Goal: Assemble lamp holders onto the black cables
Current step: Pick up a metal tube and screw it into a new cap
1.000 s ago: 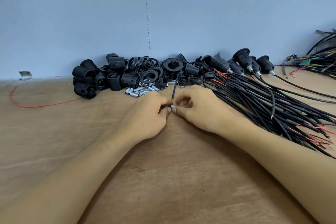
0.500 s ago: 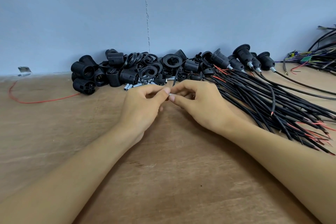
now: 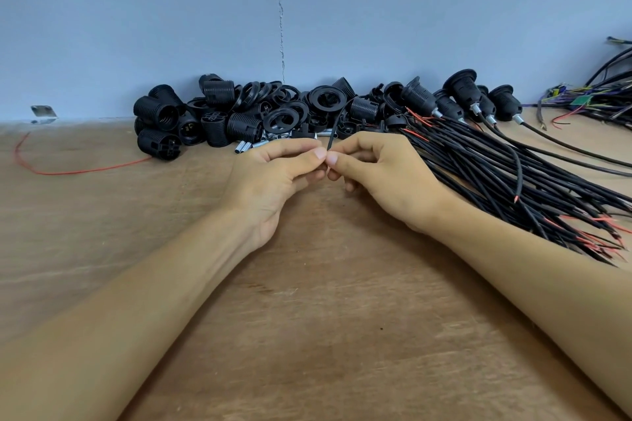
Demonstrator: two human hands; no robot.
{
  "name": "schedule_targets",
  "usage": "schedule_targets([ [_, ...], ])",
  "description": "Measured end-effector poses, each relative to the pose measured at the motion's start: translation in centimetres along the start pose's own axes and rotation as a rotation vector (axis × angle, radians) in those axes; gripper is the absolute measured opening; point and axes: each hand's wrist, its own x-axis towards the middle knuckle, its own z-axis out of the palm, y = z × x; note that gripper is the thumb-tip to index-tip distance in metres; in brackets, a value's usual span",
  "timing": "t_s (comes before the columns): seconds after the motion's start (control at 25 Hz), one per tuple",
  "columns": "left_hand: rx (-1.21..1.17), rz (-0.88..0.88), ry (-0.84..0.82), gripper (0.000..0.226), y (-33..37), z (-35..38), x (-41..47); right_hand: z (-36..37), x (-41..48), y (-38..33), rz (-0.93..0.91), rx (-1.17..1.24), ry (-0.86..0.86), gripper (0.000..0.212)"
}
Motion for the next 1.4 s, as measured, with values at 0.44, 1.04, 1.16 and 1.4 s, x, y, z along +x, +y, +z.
schedule_targets([
  [0.44,0.054,0.001,0.002,0.015,-0.24,-0.01,-0.08,-0.12,0.07,-0.15,0.076,0.173,-0.044,0.010],
  [1.04,0.076,0.080,0.061,0.004,-0.64,0.27,-0.20,0.17,0.18,-0.47,0.157,0.404,-0.042,0.019],
  [1.16,0.094,0.070,0.044,0.003,-0.65,0.18,-0.12,0.45,0.09,-0.43,0.160,0.288,-0.007,0.012],
  [1.4,0.104,0.079,0.000,0.005,-0.63,0.19,-0.23,0.27,0.06,-0.55,0.188,0.021,0.012,0.041],
])
